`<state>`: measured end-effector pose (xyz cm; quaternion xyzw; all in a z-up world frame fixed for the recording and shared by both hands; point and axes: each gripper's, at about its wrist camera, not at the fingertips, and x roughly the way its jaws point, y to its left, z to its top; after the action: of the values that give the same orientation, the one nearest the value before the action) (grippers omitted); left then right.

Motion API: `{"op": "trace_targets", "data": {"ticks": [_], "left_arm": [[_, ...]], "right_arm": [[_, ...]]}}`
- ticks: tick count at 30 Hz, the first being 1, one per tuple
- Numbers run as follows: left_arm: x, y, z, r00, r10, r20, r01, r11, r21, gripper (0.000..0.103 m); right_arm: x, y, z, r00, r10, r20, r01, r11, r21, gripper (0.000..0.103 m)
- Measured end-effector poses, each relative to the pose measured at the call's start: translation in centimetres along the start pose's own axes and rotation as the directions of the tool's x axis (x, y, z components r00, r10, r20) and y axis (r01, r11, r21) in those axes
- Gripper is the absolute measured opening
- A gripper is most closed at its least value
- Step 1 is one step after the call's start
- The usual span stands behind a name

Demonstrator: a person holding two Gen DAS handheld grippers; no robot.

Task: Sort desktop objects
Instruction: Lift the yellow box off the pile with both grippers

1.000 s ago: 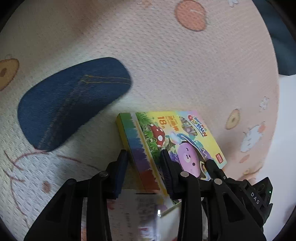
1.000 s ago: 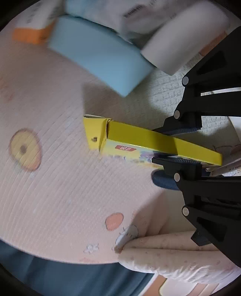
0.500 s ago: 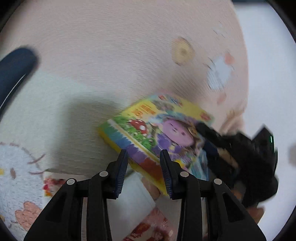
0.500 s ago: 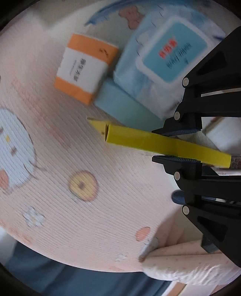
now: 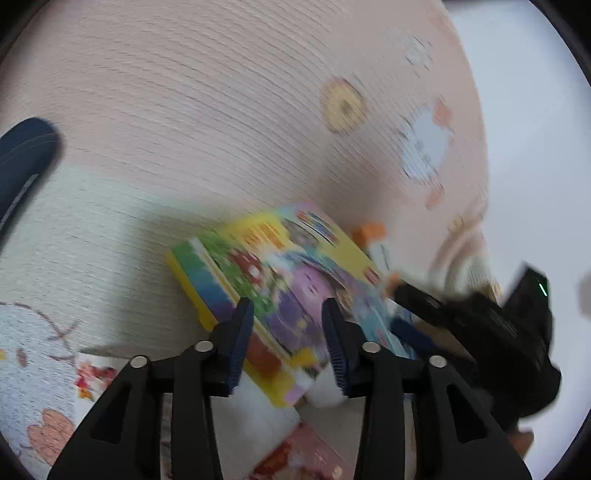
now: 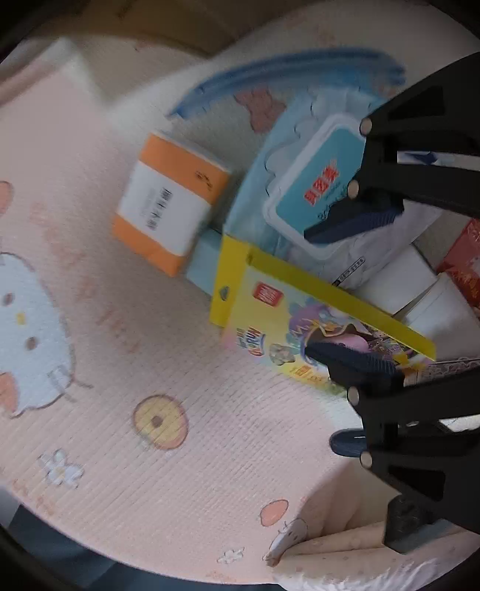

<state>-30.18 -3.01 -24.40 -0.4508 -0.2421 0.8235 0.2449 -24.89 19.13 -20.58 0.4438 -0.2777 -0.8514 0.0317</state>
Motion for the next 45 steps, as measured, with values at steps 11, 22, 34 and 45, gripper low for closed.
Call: {"op": "trace_targets", "data": {"ticks": [11, 22, 34, 45], "left_arm": [[-0.4, 5.3, 1.6, 0.997, 0.055, 0.060, -0.043, 0.982, -0.185, 0.070], [0.2, 7.0, 1.9, 0.996, 0.072, -0.060, -0.083, 0.974, -0.210, 0.070], [1.4, 5.6, 0.2, 0.989, 0.096, -0.109, -0.109, 0.986, -0.122, 0.061], [0.9, 5.8, -1.1, 0.996, 0.048, -0.078, -0.062, 0.980, -0.187, 0.051]], "right_arm": [[-1.0, 0.9, -3.0, 0.999, 0.016, -0.040, -0.016, 1.000, -0.013, 0.059], [0.9, -0.8, -4.7, 0.992, 0.098, -0.081, -0.087, 0.988, 0.129, 0.059], [2.4, -0.3, -5.6, 0.982, 0.169, 0.088, -0.179, 0.976, 0.121, 0.062], [4.8, -3.1, -4.5, 0.940, 0.326, 0.096, -0.340, 0.907, 0.250, 0.020]]}}
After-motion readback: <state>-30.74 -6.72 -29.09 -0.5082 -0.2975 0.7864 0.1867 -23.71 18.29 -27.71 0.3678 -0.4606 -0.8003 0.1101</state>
